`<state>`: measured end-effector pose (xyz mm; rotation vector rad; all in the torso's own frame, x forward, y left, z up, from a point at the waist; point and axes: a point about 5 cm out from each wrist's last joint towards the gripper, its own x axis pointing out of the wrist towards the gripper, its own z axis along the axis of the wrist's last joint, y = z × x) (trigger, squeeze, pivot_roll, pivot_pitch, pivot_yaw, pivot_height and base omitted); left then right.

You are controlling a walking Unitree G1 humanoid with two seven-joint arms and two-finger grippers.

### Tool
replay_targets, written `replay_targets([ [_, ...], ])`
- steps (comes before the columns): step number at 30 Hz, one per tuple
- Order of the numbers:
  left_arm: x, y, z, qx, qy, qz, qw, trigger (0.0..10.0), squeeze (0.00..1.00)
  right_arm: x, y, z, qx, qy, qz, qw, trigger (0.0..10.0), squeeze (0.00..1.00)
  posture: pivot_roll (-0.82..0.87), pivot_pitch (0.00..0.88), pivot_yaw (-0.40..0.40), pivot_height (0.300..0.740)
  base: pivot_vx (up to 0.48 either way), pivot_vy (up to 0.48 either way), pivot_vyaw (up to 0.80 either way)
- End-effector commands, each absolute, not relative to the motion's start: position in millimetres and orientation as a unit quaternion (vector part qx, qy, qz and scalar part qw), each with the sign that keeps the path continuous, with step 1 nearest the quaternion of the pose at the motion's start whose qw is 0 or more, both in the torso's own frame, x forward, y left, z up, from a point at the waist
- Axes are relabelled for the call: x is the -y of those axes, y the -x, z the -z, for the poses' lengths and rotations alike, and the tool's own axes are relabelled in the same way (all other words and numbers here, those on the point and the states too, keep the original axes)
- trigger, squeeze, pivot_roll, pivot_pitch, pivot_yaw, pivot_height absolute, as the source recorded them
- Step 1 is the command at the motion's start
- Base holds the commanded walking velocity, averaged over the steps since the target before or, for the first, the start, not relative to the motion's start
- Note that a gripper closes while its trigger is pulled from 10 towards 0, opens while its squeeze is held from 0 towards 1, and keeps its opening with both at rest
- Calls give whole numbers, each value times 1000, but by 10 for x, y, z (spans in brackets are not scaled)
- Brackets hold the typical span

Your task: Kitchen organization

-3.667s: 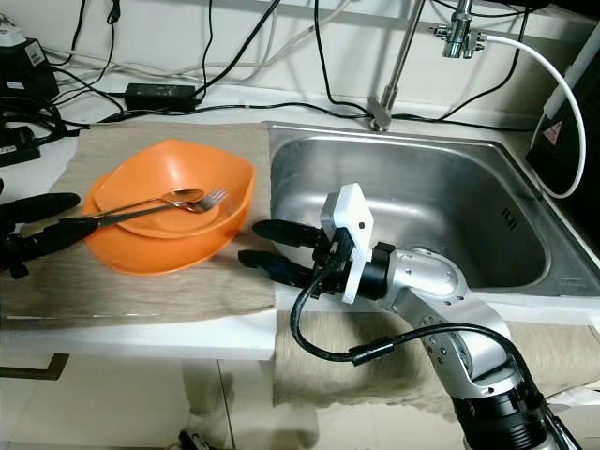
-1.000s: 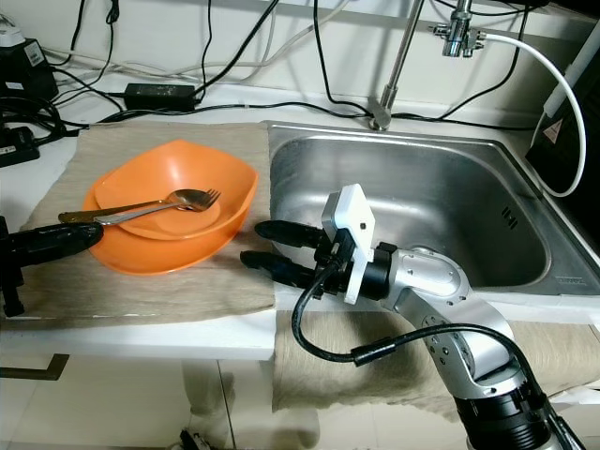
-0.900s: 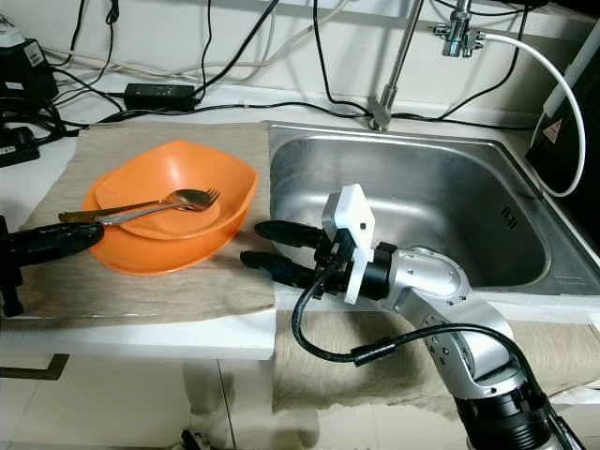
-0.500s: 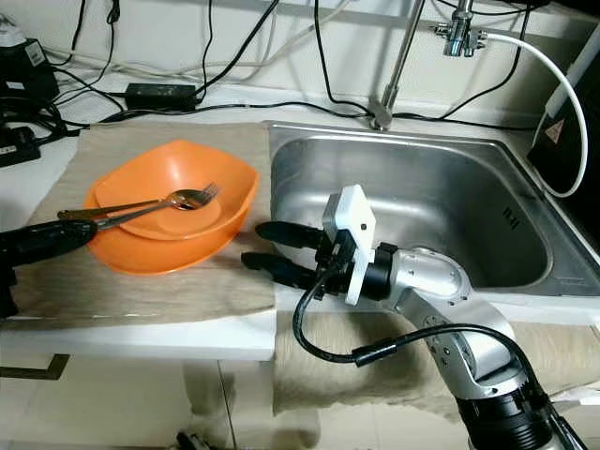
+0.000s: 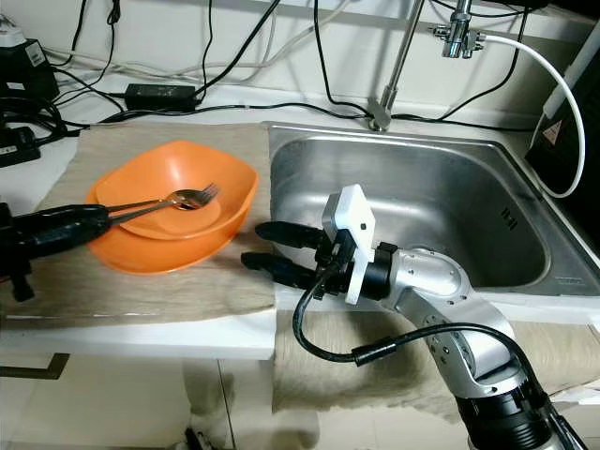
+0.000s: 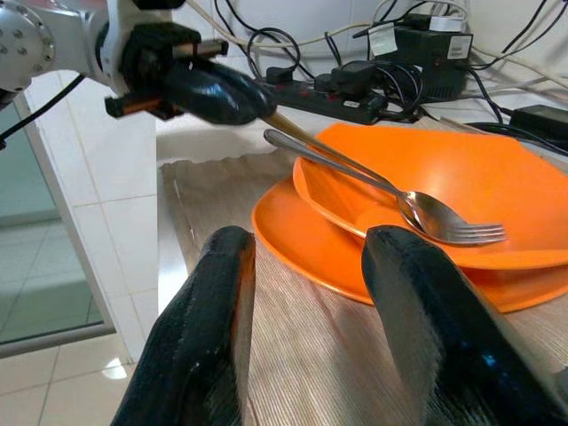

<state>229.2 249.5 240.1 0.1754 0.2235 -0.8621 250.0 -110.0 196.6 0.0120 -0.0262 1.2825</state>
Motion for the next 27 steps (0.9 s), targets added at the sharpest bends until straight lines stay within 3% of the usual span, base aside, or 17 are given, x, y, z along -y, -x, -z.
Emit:
replay_targets([
  [1,-2458,-2307,-2446,-102,-106,416,897,10000,1000,1103,-2513,-1982,16,2,-599,801,10000,0,14,0,-50,740,0,0,0],
  [4,-2465,-2312,-2451,-108,-139,403,898,10000,1000,1104,-2513,-1982,16,2,-599,800,10000,0,15,0,-52,740,0,0,0],
  [5,-2470,-2320,-2447,-109,-159,393,899,10000,941,1105,-2514,-1982,15,2,-599,800,10000,0,14,0,-52,740,0,0,0],
  [6,-2471,-2323,-2444,-110,-172,388,899,10000,216,1105,-2513,-1982,15,2,-599,800,10000,0,15,0,-52,740,0,0,0],
  [7,-2466,-2324,-2442,-110,-175,388,898,10000,0,1105,-2514,-1982,15,3,-599,800,10000,0,14,0,-52,740,0,0,0],
  [14,-2431,-2328,-2484,-78,-212,388,894,10000,0,1108,-2515,-1981,16,3,-600,800,10000,0,14,0,-53,740,0,0,0],
  [19,-2339,-2292,-2445,-74,-278,396,872,10000,0,1111,-2515,-1977,14,7,-600,800,10000,0,11,0,-52,740,0,0,0],
  [25,-2297,-2243,-2411,-80,-237,421,872,10000,0,1110,-2510,-1973,14,7,-600,800,10000,0,9,0,-54,740,0,0,0],
  [26,-2300,-2239,-2415,-83,-233,421,873,10000,1000,1111,-2510,-1972,13,7,-601,799,10000,0,10,0,-56,740,0,0,0],
  [27,-2313,-2245,-2417,-84,-243,416,873,10000,1000,1112,-2510,-1971,13,7,-601,799,10000,0,10,0,-56,740,0,0,0],
])
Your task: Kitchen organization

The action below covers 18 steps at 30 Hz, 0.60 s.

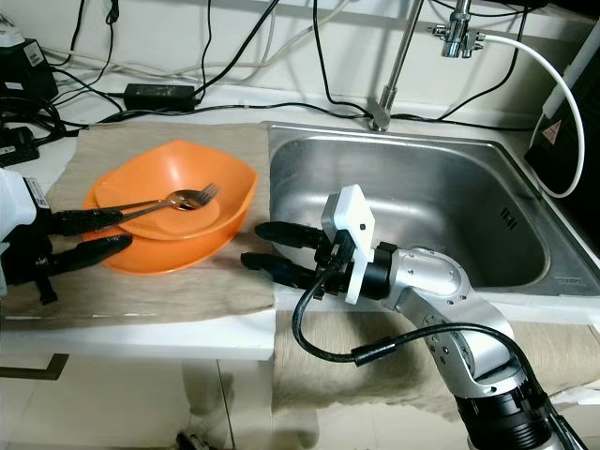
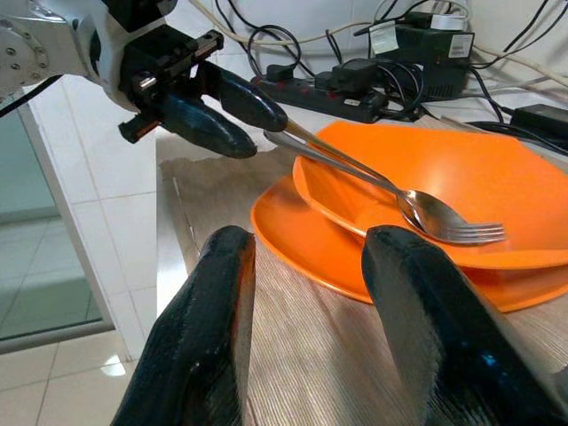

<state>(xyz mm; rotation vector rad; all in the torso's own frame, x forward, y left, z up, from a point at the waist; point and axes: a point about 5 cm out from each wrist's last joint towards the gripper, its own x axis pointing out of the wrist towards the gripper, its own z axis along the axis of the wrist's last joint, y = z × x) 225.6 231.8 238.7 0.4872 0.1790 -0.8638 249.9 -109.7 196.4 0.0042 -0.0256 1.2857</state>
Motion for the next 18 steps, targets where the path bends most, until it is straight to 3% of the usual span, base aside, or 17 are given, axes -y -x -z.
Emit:
replay_targets([
  [1,-2336,-2256,-2414,-82,-268,404,871,10000,1000,1112,-2510,-1970,13,8,-601,799,10000,0,10,0,-56,740,0,0,0],
  [4,-2383,-2282,-2395,-75,-324,382,862,10000,969,1111,-2512,-1971,13,8,-602,799,10000,0,9,0,-57,740,0,0,0],
  [5,-2386,-2289,-2395,-69,-335,378,860,10000,0,1110,-2512,-1971,13,8,-602,798,10000,0,9,0,-57,740,0,0,0],
  [18,-2457,-2402,-2347,-47,-405,338,848,10000,0,1088,-2490,-1969,12,9,-609,793,10000,0,8,0,-54,740,0,0,0],
])
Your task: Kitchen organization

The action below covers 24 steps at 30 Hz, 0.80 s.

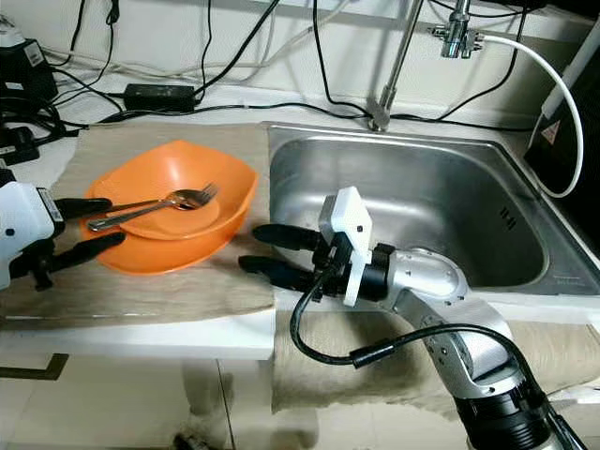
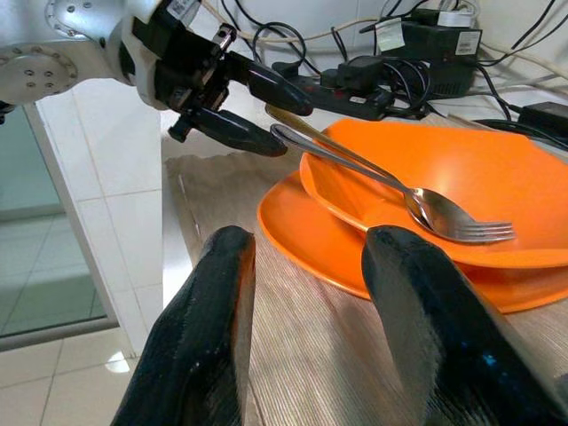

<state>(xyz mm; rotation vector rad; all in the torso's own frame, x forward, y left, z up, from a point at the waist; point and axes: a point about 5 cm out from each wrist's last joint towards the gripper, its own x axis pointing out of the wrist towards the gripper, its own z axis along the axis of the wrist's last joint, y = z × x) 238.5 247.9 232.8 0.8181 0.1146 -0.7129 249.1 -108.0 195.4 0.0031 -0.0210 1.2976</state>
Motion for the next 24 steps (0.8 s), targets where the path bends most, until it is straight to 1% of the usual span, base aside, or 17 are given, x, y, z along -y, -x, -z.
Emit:
replay_targets([
  [1,-2470,-2419,-2348,-45,-409,333,849,10000,0,1086,-2487,-1967,12,9,-609,793,10000,0,8,0,-54,740,0,0,0],
  [9,-2482,-2425,-2309,-47,-412,339,844,10000,0,1080,-2486,-1965,12,9,-610,792,10000,0,10,0,-55,740,0,0,0],
  [13,-2462,-2412,-2267,-48,-421,351,835,10000,0,1076,-2483,-1964,13,9,-609,793,10000,0,10,0,-53,740,0,0,0],
  [15,-2466,-2424,-2264,-48,-419,348,838,10000,0,1076,-2482,-1962,13,8,-609,793,10000,0,10,0,-52,740,0,0,0],
  [24,-2513,-2475,-2237,-50,-447,334,828,10000,0,1073,-2489,-1960,13,8,-608,794,10000,0,14,0,-54,740,0,0,0],
])
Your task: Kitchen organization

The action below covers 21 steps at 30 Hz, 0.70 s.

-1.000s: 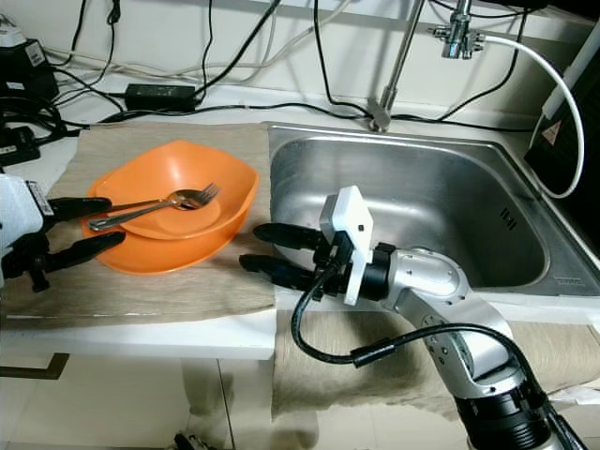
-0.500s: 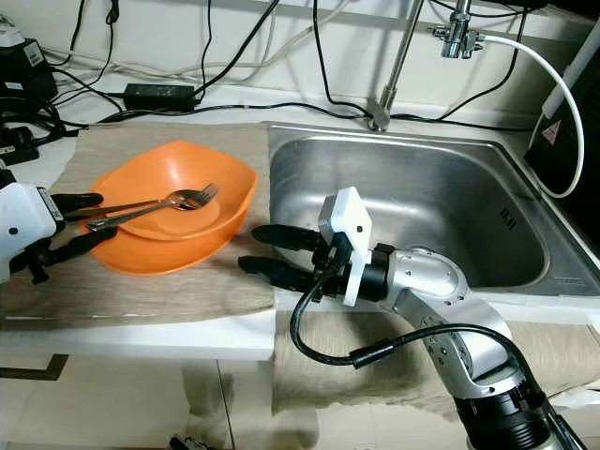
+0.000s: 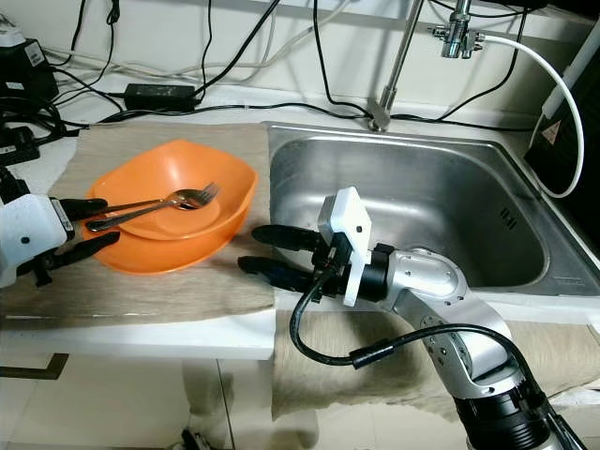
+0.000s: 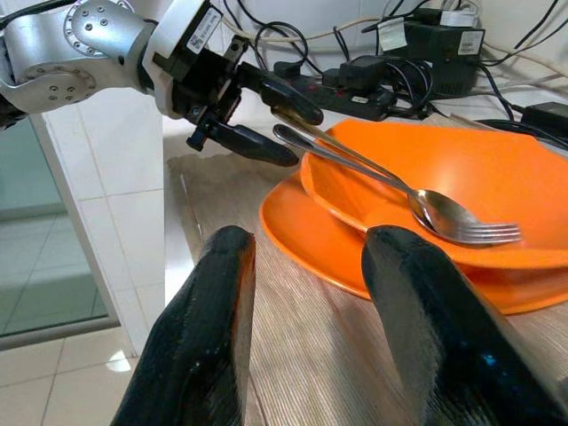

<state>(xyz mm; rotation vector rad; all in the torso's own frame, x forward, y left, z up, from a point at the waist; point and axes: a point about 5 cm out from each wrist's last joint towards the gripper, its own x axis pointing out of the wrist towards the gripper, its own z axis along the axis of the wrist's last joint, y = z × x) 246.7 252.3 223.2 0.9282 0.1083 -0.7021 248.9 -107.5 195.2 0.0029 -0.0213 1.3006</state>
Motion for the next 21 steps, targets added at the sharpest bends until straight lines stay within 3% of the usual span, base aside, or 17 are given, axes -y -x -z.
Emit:
replay_targets([
  [1,-2513,-2475,-2236,-50,-449,334,827,10000,0,1073,-2492,-1961,13,8,-608,794,10000,0,14,0,-54,740,0,0,0],
  [16,-2437,-2479,-2315,-11,-416,347,840,10000,0,1076,-2505,-1961,14,9,-607,794,10000,0,14,0,-54,740,0,0,0],
  [21,-2447,-2487,-2285,-17,-413,349,841,9333,0,1077,-2510,-1961,15,9,-607,795,10000,0,13,0,-54,740,0,0,0],
])
